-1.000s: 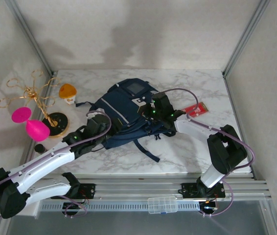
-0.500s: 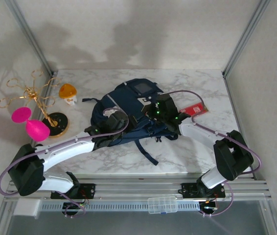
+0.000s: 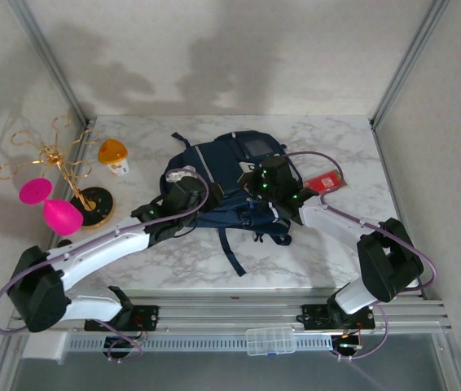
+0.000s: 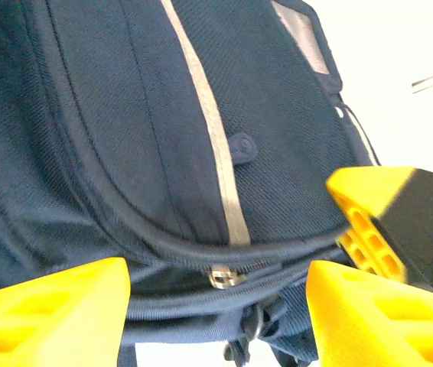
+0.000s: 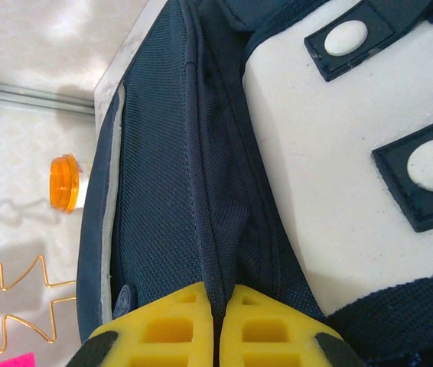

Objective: Pack the student bag
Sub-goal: Unzip the student bag at the center of the table.

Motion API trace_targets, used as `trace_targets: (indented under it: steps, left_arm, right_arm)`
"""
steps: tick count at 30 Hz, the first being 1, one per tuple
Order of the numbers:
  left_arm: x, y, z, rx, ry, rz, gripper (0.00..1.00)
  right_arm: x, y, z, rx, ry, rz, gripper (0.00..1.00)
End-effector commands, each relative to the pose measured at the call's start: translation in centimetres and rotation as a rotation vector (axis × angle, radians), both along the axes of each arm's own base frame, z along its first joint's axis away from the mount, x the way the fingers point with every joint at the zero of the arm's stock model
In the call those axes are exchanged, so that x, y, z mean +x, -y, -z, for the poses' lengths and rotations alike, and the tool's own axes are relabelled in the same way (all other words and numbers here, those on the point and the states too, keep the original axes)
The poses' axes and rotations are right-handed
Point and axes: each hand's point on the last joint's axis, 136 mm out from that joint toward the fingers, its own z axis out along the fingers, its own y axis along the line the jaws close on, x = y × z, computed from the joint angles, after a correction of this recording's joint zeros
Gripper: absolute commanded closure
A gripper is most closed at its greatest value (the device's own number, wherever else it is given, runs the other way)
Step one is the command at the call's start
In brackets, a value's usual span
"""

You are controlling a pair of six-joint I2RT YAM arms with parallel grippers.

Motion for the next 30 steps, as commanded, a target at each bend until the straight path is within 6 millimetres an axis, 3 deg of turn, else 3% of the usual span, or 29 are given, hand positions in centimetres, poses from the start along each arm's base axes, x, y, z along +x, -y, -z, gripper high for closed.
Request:
trace_targets:
  steps: [1, 6, 13, 19, 25, 30]
  left_arm:
    - [-1.3, -1.3, 0.2, 0.028, -0.042, -0.067, 0.40]
    - [-2.2, 1.9, 0.3, 0.041, -0.058, -0.035, 0.42]
    - [0.1, 2.3, 1.8, 0.138, -0.052, -0.176, 0.51]
    - [1.6, 1.6, 3.5, 0.232, -0.065, -0.263, 0.45]
    - [3.1, 1.5, 4.0, 0.198, -0.053, -0.309, 0.38]
    - [1.9, -2.3, 4.3, 0.315, -0.068, -0.394, 0.43]
  right_arm:
    - [0.5, -1.1, -6.5, 0.135, 0.147, -0.001, 1.00]
    - [0.4, -0.9, -6.3, 0.127, 0.137, 0.020, 1.00]
    - [0.2, -1.1, -6.1, 0.126, 0.134, 0.020, 1.00]
    - [0.1, -0.9, -6.1, 0.128, 0.136, 0.025, 1.00]
    - [0.1, -1.0, -6.2, 0.135, 0.141, 0.024, 1.00]
    - [0.3, -0.5, -6.6, 0.107, 0.155, 0.029, 1.00]
